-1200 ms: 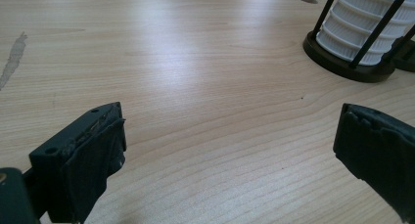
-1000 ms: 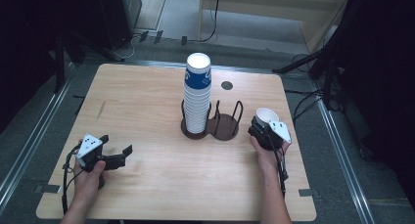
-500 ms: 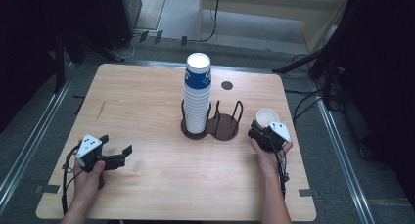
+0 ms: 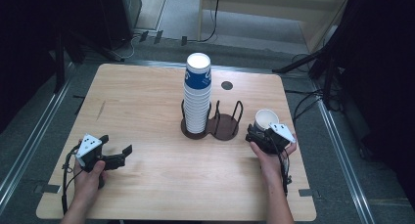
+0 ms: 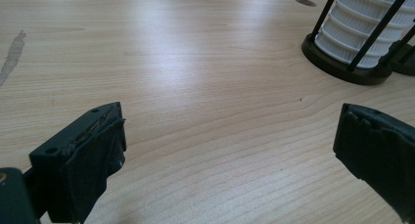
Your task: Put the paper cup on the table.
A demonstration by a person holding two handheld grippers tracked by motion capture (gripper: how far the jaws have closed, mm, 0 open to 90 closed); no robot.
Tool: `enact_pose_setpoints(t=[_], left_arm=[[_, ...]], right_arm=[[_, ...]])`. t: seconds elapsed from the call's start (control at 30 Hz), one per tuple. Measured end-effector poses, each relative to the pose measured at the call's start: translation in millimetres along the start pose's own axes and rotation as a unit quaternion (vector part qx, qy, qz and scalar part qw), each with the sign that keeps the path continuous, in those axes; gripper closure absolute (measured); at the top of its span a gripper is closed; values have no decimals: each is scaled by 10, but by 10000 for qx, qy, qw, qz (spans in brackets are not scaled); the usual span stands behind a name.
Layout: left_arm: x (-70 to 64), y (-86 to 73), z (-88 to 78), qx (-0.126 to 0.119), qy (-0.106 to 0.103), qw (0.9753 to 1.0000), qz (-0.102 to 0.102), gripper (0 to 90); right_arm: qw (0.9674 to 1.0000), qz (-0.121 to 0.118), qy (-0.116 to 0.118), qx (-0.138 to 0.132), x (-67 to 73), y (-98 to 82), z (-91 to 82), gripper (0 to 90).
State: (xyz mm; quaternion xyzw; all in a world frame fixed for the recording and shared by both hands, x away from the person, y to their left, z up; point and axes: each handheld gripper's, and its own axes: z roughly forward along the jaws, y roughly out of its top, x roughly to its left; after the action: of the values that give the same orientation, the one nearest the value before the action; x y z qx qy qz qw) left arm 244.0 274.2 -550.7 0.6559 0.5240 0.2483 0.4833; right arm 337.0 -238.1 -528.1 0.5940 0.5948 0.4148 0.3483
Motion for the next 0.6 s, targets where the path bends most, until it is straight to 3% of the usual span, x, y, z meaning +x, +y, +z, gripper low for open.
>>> enact_pose_setpoints(t=[0.2, 0.43, 0.6], left_arm=[[4, 0, 1, -7, -2, 10000, -27, 0], [3, -1, 0, -13, -6, 10000, -47, 0], [5, -1, -1, -15, -9, 10000, -41, 0]], right_arm=[[9996, 233, 150, -95, -48, 32, -152, 0], [9992, 212, 261, -235, -47, 88, -352, 0], [9994, 17, 202, -283, -50, 52, -466, 0]])
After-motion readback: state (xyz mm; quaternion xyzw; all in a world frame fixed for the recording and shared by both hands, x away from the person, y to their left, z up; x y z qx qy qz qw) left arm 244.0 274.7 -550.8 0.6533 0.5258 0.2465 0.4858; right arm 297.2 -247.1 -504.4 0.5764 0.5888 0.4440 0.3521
